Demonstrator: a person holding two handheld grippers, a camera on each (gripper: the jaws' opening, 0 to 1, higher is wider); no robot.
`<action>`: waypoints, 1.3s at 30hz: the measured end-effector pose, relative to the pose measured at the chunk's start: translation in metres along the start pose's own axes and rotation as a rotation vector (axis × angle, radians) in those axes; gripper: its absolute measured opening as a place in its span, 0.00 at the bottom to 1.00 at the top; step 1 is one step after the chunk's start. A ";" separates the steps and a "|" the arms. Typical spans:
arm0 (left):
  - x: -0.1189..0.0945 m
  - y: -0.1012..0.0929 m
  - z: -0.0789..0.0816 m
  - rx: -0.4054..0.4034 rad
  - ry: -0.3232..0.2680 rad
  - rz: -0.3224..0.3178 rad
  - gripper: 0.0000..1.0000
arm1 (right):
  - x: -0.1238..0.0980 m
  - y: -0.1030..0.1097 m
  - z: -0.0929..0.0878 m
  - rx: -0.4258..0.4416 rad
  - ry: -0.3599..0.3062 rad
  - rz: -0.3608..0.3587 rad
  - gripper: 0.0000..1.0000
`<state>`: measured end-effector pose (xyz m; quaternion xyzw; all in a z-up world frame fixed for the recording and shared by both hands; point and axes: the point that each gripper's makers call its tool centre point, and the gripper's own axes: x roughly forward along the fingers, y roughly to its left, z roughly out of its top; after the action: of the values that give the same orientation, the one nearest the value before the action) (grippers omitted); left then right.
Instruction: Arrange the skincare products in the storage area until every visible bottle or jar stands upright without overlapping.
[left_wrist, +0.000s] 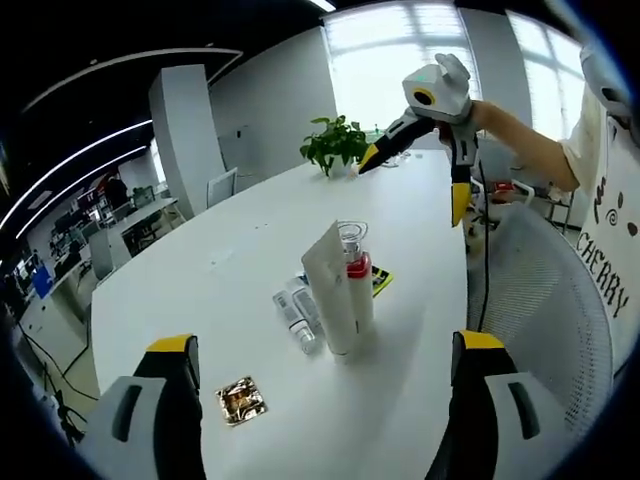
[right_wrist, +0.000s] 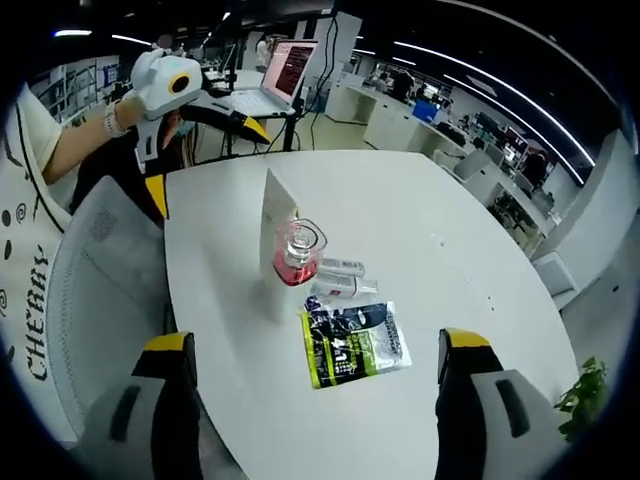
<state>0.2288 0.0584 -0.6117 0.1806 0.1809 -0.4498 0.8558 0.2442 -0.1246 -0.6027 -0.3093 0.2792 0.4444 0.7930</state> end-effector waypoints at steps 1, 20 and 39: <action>0.000 0.000 0.000 -0.002 0.000 -0.001 0.99 | 0.001 -0.001 -0.001 0.004 0.001 0.000 1.00; 0.007 0.023 -0.009 -0.046 0.006 0.018 0.99 | 0.032 -0.039 -0.004 -0.005 0.003 -0.029 1.00; 0.018 0.023 -0.013 -0.063 0.026 0.006 0.99 | 0.093 -0.064 -0.009 -0.174 0.041 0.075 0.80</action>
<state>0.2556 0.0641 -0.6284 0.1600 0.2053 -0.4390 0.8599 0.3409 -0.1083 -0.6601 -0.3756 0.2672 0.4900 0.7399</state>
